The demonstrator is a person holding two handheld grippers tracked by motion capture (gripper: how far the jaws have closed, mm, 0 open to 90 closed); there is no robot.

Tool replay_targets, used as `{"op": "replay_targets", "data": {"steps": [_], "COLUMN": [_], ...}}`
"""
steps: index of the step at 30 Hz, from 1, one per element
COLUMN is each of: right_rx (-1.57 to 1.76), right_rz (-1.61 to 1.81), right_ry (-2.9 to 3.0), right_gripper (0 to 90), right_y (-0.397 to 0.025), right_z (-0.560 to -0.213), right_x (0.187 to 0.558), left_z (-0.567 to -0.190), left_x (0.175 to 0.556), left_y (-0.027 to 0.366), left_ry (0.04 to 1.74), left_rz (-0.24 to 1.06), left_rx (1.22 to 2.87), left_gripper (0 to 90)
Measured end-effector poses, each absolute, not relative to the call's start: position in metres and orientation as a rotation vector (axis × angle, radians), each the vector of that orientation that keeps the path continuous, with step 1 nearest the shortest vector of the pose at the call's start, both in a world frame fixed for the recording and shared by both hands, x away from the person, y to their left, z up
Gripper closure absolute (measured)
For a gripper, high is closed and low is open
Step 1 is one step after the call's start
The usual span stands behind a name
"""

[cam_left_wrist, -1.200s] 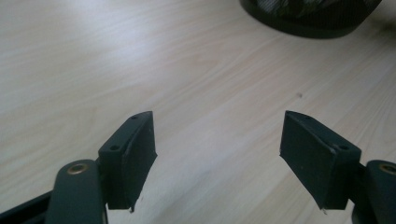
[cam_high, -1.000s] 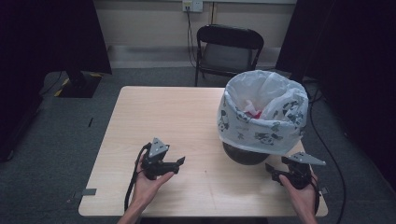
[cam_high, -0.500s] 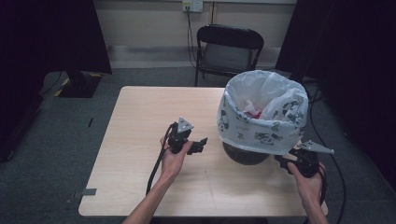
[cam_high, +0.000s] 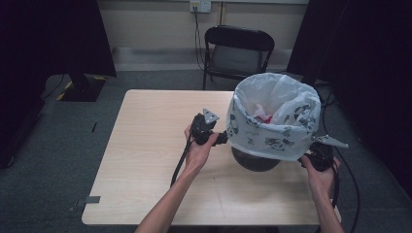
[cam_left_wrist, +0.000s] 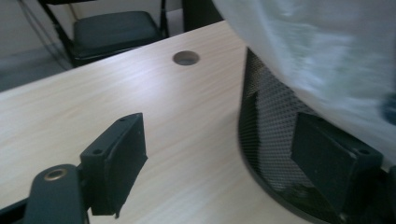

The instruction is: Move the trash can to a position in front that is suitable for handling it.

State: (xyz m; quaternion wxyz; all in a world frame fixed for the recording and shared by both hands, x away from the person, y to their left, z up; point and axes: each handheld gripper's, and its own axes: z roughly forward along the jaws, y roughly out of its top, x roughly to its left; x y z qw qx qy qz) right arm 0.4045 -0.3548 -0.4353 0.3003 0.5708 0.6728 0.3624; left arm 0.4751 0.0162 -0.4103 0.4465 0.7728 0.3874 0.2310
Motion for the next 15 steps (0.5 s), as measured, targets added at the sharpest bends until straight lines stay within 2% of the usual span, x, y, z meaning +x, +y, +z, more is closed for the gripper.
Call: {"op": "replay_targets", "data": {"steps": [6, 10, 15], "right_rx": [1.533, 1.497, 1.468], "right_rz": [0.952, 0.970, 0.994], "right_ry": [1.699, 1.712, 1.729], "right_gripper": [29.4, 36.7, 42.3], "right_y": [-0.357, -0.353, -0.351], "right_z": [-0.426, -0.424, -0.425], "right_x": [0.423, 0.427, 0.426], "left_z": [-0.405, -0.403, -0.406], "left_x": [0.495, 0.497, 0.494], "left_y": [0.012, 0.003, 0.004], "left_ry": [0.991, 0.930, 0.948], "left_rz": [0.547, 0.611, 0.600], "left_rx": [1.858, 1.883, 1.857], "left_gripper": [18.3, 19.9, 31.6]}}
